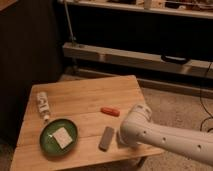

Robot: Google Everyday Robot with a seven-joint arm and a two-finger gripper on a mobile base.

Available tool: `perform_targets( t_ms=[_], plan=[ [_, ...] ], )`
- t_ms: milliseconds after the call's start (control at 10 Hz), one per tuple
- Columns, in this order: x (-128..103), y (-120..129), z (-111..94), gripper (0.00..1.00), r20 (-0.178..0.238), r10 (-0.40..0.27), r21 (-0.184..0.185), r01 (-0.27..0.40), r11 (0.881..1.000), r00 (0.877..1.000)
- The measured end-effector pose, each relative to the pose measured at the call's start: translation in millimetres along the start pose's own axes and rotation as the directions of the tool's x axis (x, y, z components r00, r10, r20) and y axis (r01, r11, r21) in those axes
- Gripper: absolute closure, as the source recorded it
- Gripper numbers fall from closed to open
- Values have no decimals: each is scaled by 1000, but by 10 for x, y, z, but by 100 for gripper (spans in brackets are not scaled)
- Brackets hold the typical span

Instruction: Push the eraser across the table

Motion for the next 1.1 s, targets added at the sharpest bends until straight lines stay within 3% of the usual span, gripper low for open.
perform_targets(
  t_ms=[300, 600, 900, 1100],
  plan=[
    [-128, 163, 223, 100, -53, 3, 57, 0, 998, 999],
    [-25, -59, 317, 100, -86, -35, 95, 43, 995, 996],
    [108, -182, 422, 100, -77, -60, 119, 69, 990, 995],
    [153, -230, 514, 100, -56, -79, 109, 84, 990, 995]
  ],
)
